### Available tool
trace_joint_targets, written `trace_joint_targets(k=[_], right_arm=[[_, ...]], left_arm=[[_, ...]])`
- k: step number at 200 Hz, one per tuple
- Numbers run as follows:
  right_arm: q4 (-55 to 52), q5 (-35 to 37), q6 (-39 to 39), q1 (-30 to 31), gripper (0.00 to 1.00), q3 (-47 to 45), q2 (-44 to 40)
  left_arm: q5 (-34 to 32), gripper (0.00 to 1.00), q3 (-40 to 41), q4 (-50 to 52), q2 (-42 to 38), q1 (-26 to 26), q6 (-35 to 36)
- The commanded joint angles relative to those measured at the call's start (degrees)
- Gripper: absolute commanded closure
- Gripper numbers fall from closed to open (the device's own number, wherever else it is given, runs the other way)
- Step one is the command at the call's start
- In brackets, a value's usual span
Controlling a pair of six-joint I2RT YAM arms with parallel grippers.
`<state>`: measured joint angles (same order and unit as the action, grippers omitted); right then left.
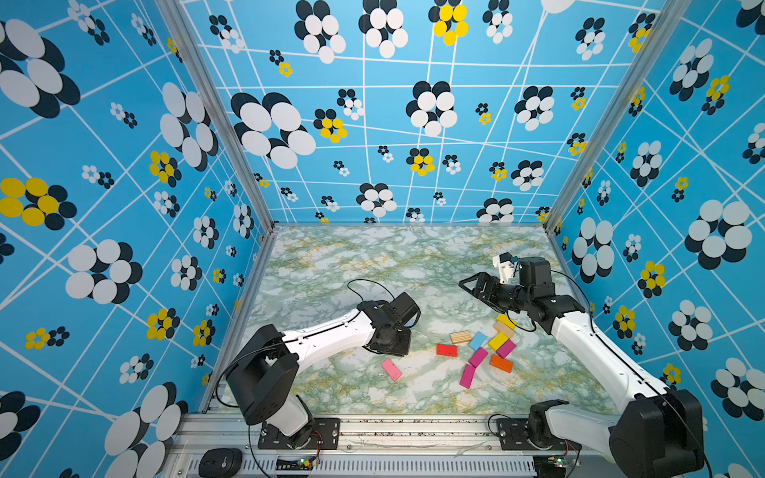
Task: Assemble the number 7 with building blocks
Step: Place the building block at the center of the board.
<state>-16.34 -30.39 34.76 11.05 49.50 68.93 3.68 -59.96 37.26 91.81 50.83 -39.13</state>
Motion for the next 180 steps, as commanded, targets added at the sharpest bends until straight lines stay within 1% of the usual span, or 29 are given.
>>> trace_joint_targets(k=[1,42,140,149,159,168,177,180], right_arm=[[-2.6,-1.2,-2.9,-0.4,0.01,-0.4,-1.1],[-1.9,-2.2,-2.9,-0.4,0.01,-1.5,-1.1],[-1.3,-3.3,-2.3,-0.4,0.01,-2.2,-0.1],[-1.3,-3.2,-2.3,-0.4,0.01,-2.1,-0.1],[-1.6,-3.2,-2.3,-0.4,0.01,-2.2,0.0],[-1.8,-3.0,-2.4,-0.4,0.01,-2.2,-0.1],[-2.4,-2.7,-2.6,-0.4,0.01,-2.2,-0.1],[-2.7,-2.5,-2.7,-0.4,0.01,-2.2,-0.1]], left_arm=[[0.0,0.8,-2.9,-1.3,4.3,1.7,-3.2],[-0.3,0.8,-4.3,-3.0,9.4,2.2,-4.1],[-2.0,0.79,-7.5,-3.1,15.5,1.1,-3.2],[-1.7,0.76,-7.5,-3.3,15.5,1.0,-3.2],[-1.6,0.66,-7.5,-3.4,15.4,1.0,-3.3],[-1.5,0.6,-7.4,-3.5,15.0,1.0,-3.2],[-1.3,0.58,-7.2,-3.8,14.5,1.0,-3.1],[-1.1,0.53,-7.1,-4.0,14.5,1.1,-3.0]])
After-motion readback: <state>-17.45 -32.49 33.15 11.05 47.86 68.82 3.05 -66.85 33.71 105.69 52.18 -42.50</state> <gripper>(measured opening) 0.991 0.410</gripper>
